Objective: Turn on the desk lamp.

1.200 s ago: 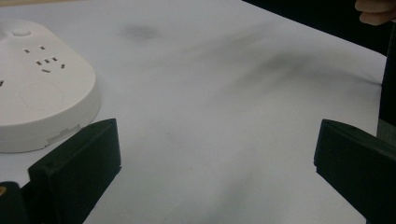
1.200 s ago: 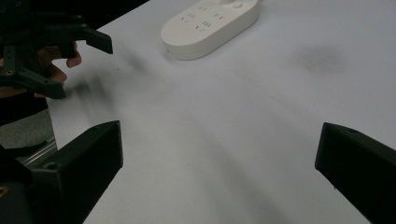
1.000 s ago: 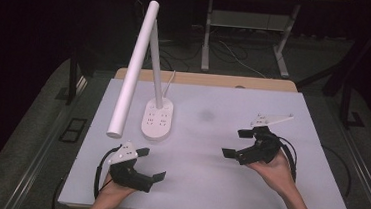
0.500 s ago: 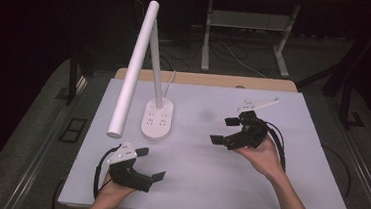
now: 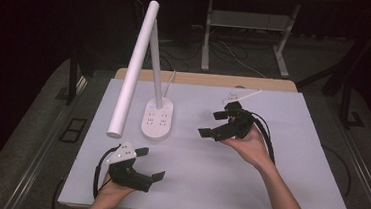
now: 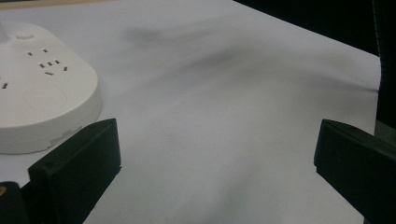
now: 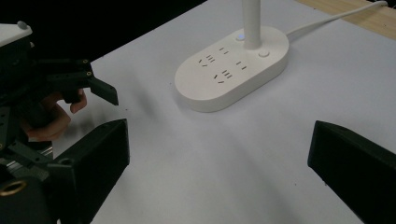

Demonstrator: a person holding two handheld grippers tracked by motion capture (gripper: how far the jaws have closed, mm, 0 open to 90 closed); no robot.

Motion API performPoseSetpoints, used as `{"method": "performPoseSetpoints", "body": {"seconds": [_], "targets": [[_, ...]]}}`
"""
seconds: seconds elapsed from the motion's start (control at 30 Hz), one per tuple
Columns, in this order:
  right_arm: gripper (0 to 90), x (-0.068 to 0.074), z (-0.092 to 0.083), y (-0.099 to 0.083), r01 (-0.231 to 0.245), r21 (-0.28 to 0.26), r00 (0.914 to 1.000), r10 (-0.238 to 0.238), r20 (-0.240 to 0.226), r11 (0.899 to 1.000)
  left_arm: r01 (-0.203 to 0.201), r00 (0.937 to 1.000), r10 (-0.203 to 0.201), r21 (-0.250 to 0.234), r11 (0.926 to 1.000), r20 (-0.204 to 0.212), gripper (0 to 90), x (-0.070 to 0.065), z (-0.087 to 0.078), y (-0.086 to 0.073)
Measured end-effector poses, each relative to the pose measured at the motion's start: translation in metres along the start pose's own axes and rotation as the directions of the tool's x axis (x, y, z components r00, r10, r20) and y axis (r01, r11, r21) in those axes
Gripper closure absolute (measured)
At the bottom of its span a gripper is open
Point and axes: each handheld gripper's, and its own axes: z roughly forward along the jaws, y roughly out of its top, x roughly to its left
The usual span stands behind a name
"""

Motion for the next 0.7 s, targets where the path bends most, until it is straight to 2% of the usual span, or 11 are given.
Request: {"method": "performPoseSetpoints", "body": {"seconds": [0.17, 0.4, 0.7], "targets": [[5.1, -0.003, 0.007, 0.010, 0.011, 0.002, 0.9999, -0.011, 0.001, 1.000, -0.001, 1.0000, 0.001, 0.003, 1.0000, 0.000, 0.0, 0.000, 0.000, 0.000], [5.1, -0.008, 0.014, 0.018, -0.010, 0.007, 0.9999, 0.010, 0.003, 1.000, 0.009, 1.0000, -0.009, -0.006, 0.9999, 0.001, 0.0, 0.000, 0.000, 0.000], [5.1, -0.017, 0.022, 0.026, -0.031, 0.009, 0.9995, 0.031, -0.001, 0.999, 0.000, 1.0000, 0.000, 0.002, 1.0000, 0.004, 0.0, 0.000, -0.001, 0.000]]}}
